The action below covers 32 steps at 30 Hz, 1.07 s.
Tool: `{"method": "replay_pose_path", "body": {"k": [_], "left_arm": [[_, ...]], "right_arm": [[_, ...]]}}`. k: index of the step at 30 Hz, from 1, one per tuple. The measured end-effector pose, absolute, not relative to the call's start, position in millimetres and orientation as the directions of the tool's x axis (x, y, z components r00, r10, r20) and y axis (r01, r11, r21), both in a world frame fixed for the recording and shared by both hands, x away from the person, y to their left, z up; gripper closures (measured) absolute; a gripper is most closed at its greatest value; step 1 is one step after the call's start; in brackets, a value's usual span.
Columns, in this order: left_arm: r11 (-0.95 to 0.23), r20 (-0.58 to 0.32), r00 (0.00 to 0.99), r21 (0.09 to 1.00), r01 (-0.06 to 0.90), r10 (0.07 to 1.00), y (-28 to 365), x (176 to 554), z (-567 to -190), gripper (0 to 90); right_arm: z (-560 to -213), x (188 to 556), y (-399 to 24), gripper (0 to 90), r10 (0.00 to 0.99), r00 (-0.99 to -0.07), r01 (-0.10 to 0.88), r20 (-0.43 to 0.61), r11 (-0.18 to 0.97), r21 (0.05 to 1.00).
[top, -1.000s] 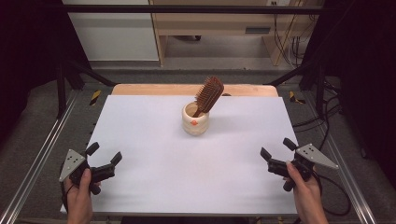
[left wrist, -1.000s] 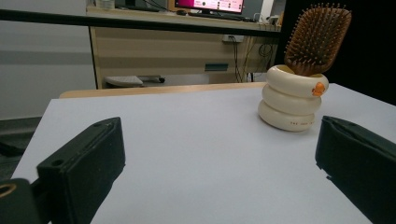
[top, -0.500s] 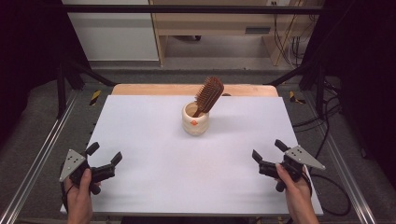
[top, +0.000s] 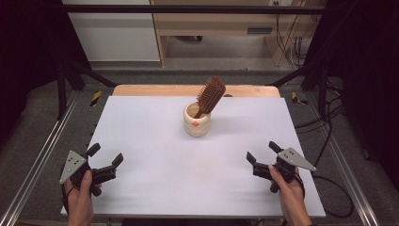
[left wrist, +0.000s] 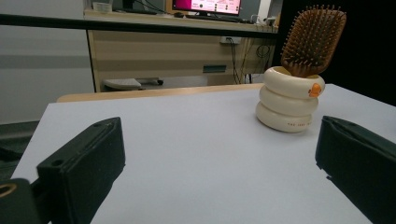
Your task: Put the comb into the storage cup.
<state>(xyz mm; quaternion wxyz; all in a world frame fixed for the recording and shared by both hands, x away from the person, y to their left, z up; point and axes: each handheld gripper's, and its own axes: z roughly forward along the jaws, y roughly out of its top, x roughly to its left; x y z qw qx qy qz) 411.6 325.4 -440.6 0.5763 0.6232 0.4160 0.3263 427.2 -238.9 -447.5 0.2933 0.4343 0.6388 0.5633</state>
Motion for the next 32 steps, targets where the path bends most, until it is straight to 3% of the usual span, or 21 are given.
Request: {"method": "replay_pose_path", "body": {"k": [15,26,32], "left_arm": [[0.006,-0.06,0.469,0.993,0.116,0.881,321.0,410.3,-437.2,1.3],[-0.004,-0.057,0.504,0.993,0.12,0.862,313.2,412.4,-437.2,1.2],[-0.005,-0.06,0.499,0.992,0.128,0.865,313.7,414.3,-438.7,1.2]], "right_arm": [[-457.6,432.9,-219.5,3.2,0.876,-0.481,0.176,0.035,0.057,0.983],[-459.2,444.9,-200.9,3.5,0.844,-0.537,0.21,0.001,0.133,0.969],[-456.1,448.0,-200.3,3.4,0.836,-0.545,0.209,0.06,0.066,0.976]]}}
